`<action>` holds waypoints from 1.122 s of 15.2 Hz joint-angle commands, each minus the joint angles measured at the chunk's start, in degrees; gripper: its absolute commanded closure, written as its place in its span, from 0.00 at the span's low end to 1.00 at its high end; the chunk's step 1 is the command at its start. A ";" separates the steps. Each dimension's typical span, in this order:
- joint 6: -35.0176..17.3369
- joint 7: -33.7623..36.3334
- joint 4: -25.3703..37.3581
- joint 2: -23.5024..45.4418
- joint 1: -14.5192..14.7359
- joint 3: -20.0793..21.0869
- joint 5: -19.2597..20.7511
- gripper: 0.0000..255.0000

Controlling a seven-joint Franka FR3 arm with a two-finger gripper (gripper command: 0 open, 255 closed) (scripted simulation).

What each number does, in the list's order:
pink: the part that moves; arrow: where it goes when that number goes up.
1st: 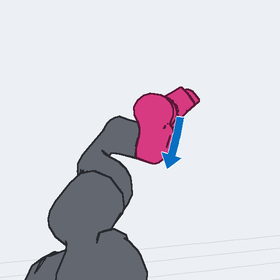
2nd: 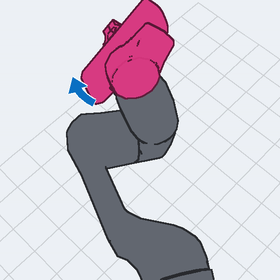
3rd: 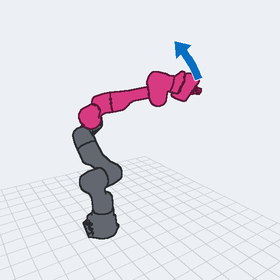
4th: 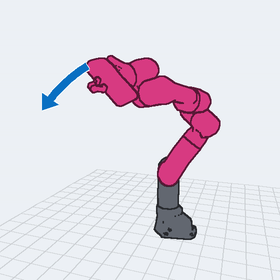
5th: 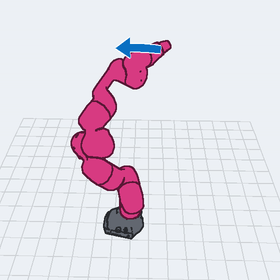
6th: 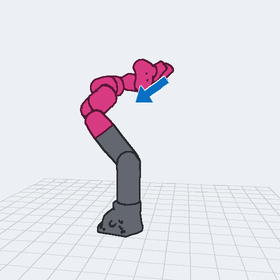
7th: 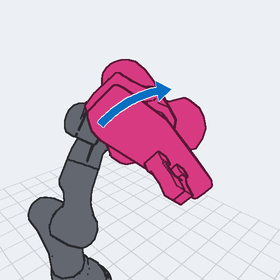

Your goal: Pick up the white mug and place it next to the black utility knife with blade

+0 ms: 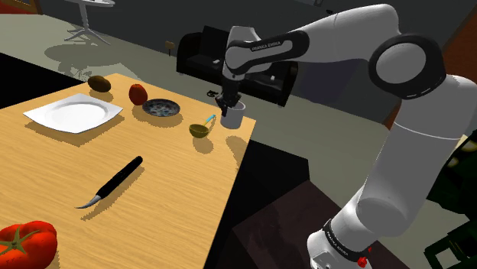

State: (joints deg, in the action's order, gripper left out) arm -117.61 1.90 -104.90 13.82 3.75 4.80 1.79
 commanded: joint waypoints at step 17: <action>12.91 -0.24 9.70 -3.22 0.04 0.15 -0.40 1.00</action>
State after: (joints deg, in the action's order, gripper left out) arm -105.59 1.76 -96.13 10.56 3.84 4.97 1.40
